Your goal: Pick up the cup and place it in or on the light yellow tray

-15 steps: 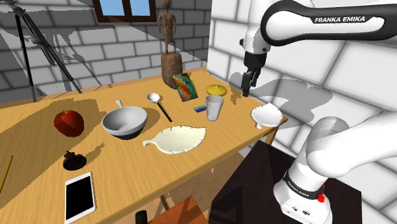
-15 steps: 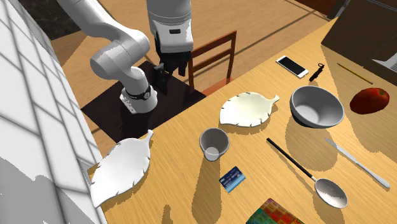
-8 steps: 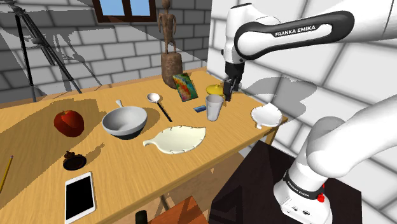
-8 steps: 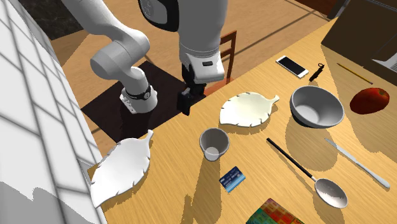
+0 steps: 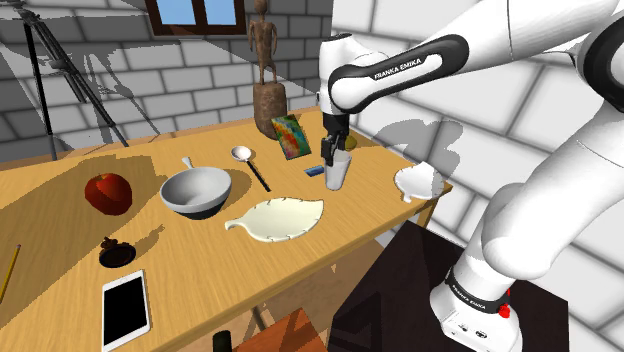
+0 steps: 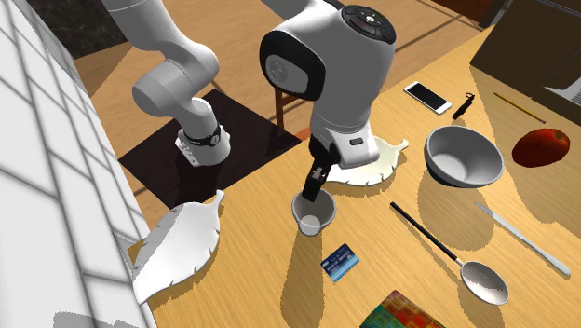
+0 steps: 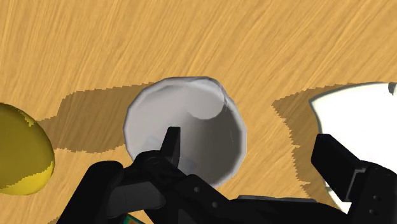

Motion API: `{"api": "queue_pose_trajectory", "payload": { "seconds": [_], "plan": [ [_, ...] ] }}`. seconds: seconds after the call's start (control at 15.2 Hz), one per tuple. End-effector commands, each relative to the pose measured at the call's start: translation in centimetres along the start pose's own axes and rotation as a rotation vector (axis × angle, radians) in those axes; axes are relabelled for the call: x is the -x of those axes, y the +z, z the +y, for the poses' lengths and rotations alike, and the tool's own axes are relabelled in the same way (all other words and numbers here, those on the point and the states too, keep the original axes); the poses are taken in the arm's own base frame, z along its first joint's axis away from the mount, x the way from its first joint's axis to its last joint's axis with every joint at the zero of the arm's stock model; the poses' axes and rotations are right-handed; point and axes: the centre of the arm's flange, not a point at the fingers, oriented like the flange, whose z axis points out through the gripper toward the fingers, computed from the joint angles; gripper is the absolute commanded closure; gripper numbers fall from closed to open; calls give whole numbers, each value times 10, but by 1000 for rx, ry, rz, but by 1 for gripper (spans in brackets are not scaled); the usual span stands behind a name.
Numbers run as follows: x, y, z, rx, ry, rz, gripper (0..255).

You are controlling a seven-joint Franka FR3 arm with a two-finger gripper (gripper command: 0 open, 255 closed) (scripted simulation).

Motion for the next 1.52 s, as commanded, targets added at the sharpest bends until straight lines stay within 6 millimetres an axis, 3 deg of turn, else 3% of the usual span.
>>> {"api": "queue_pose_trajectory", "payload": {
  "seconds": [0.0,0.46,0.99,1.06,1.45],
  "plan": [
    [-10,10,0,3,-7,1,0],
    [-10,50,0,3,-7,1,0],
    [-10,50,0,3,-7,1,0],
    [-10,50,0,3,-7,1,255],
    [-10,50,0,3,-7,1,255]
  ]
}}
